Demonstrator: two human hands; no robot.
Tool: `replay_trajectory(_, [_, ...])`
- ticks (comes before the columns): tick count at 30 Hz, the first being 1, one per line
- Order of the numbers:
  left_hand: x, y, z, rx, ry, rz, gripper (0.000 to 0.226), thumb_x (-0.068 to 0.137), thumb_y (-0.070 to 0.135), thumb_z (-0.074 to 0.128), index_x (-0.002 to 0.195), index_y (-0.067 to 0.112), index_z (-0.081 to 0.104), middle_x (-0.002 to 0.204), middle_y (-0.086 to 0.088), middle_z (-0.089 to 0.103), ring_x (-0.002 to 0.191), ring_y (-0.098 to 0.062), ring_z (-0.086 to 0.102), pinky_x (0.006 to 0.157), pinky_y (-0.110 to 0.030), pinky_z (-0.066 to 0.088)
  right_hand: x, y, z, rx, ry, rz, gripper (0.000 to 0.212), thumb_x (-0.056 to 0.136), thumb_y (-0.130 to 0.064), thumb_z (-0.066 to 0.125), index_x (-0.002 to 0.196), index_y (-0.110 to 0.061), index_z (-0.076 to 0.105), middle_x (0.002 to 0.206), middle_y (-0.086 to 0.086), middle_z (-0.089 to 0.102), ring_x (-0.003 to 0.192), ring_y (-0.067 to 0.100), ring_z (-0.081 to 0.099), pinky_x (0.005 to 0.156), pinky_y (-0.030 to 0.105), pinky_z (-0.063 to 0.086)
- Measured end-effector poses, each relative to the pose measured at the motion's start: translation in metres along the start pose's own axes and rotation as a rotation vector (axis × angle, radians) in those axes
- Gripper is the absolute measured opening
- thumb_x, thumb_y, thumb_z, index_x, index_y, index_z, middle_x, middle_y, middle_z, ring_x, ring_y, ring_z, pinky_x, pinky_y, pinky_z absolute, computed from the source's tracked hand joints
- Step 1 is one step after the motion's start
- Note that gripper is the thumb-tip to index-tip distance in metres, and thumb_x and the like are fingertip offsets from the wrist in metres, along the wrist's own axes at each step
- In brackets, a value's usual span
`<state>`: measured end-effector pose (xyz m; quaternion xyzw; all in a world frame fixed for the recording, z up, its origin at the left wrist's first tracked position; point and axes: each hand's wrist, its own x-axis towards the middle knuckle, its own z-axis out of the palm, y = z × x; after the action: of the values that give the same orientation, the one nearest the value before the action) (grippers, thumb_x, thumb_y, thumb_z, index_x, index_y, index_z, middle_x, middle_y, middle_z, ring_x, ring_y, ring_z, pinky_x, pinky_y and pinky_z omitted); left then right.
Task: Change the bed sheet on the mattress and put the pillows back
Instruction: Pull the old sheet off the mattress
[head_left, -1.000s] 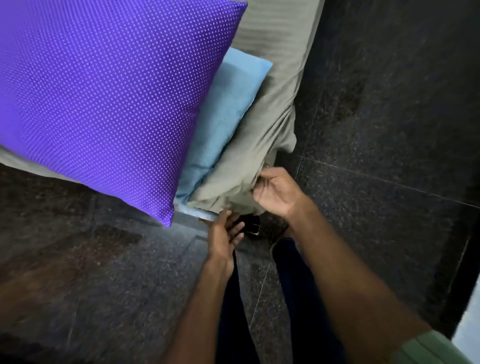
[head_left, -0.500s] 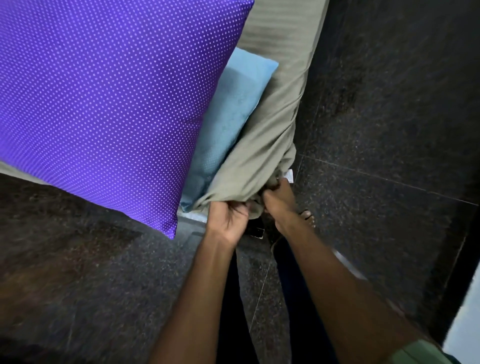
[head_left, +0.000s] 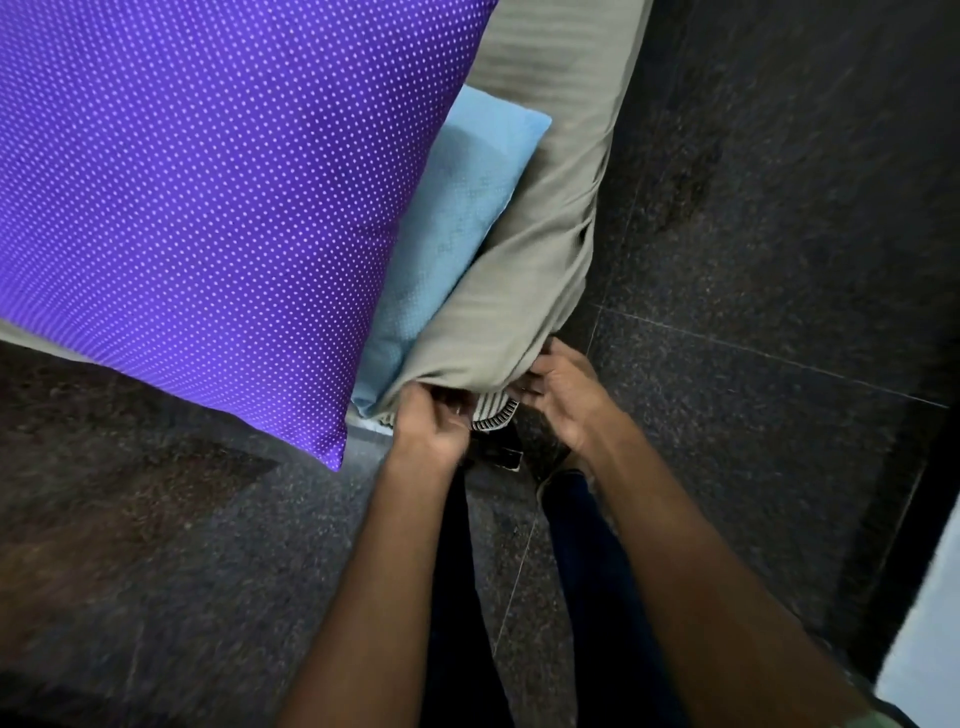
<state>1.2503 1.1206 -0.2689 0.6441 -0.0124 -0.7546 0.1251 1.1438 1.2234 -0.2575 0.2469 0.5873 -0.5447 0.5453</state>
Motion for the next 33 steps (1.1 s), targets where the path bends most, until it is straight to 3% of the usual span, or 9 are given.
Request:
replay_trajectory(4, [0.001,0.001,0.003,0.179,0.018,0.038,0.027,0.104,0.016,0.045,0.107,0.015,0.071,0.102,-0.005,0.078,0.09,-0.021,0.073,0.084,-0.036,0.059,0.006,0.011,-0.019,-0.252,0.415,-0.058,0.009,0.095,-0.013,0.064,0.103,-0.012,0.066,0.098,0.01,0.077,0.07,0.015,0.067,0.059,0.028,0.051])
replay_trajectory(6, [-0.002,-0.018,-0.018,0.661,0.099,0.166,0.027,0.098,0.01,0.045,0.098,0.014,0.071,0.085,-0.005,0.076,0.076,-0.023,0.07,0.066,-0.03,0.057,0.007,0.012,-0.022,-0.27,0.476,-0.117,0.008,0.094,-0.023,0.063,0.098,-0.017,0.067,0.097,0.007,0.075,0.076,0.019,0.069,0.067,0.037,0.058])
replay_trajectory(8, [-0.003,-0.036,-0.047,1.376,0.086,0.312,0.025,0.092,0.019,0.047,0.088,0.018,0.072,0.093,-0.005,0.076,0.087,-0.027,0.068,0.079,-0.034,0.057,0.007,0.009,-0.019,-0.323,0.425,-0.155,0.013,0.09,-0.034,0.063,0.089,-0.022,0.066,0.09,0.002,0.072,0.085,0.023,0.069,0.079,0.049,0.061])
replay_trajectory(10, [-0.012,-0.046,-0.06,1.783,0.048,0.259,0.026,0.088,0.031,0.048,0.079,0.027,0.073,0.1,0.002,0.077,0.097,-0.022,0.068,0.093,-0.034,0.053,0.008,0.007,-0.021,-0.523,0.384,-0.187,0.016,0.085,-0.037,0.064,0.084,-0.021,0.064,0.084,0.001,0.07,0.083,0.025,0.068,0.075,0.047,0.058])
replay_trajectory(13, [-0.032,-0.057,-0.04,1.746,-0.118,0.239,0.028,0.082,0.037,0.054,0.066,0.024,0.073,0.071,0.008,0.072,0.074,-0.012,0.067,0.076,-0.03,0.052,0.007,-0.004,-0.032,-0.901,0.433,-0.213,0.008,0.082,-0.025,0.063,0.085,-0.017,0.062,0.087,0.003,0.067,0.081,0.028,0.061,0.068,0.033,0.045])
replay_trajectory(16, [-0.057,-0.066,0.01,1.585,-0.246,0.368,0.03,0.082,0.035,0.055,0.057,0.022,0.064,0.053,0.004,0.059,0.055,-0.015,0.055,0.061,-0.032,0.041,0.005,-0.019,-0.05,-0.916,0.416,-0.289,0.012,0.084,-0.026,0.067,0.082,-0.018,0.058,0.089,0.003,0.068,0.085,0.029,0.06,0.07,0.031,0.042])
replay_trajectory(20, [-0.051,-0.062,0.061,1.606,-0.077,0.782,0.036,0.096,0.037,0.051,0.062,0.025,0.056,0.057,0.006,0.055,0.067,-0.02,0.059,0.061,-0.034,0.038,0.002,-0.041,-0.063,-0.951,0.359,-0.306,0.019,0.083,-0.032,0.07,0.077,-0.019,0.058,0.088,0.003,0.07,0.089,0.029,0.066,0.074,0.034,0.051])
replay_trajectory(25, [-0.07,-0.058,0.125,1.542,-0.152,0.809,0.022,0.094,0.038,0.054,0.087,0.026,0.072,0.083,0.013,0.074,0.084,-0.01,0.069,0.081,-0.034,0.055,-0.022,-0.099,-0.071,-0.959,0.324,-0.314,0.016,0.087,-0.032,0.067,0.086,-0.017,0.063,0.095,0.008,0.071,0.094,0.032,0.066,0.077,0.036,0.052])
replay_trajectory(33, [-0.094,-0.04,0.21,1.531,-0.167,0.763,0.021,0.087,0.049,0.052,0.088,0.038,0.07,0.086,0.012,0.076,0.084,-0.014,0.072,0.085,-0.04,0.058,-0.061,-0.214,-0.066,-0.997,0.258,-0.302,0.026,0.086,-0.041,0.065,0.098,-0.018,0.069,0.107,0.011,0.072,0.101,0.035,0.067,0.087,0.04,0.056])
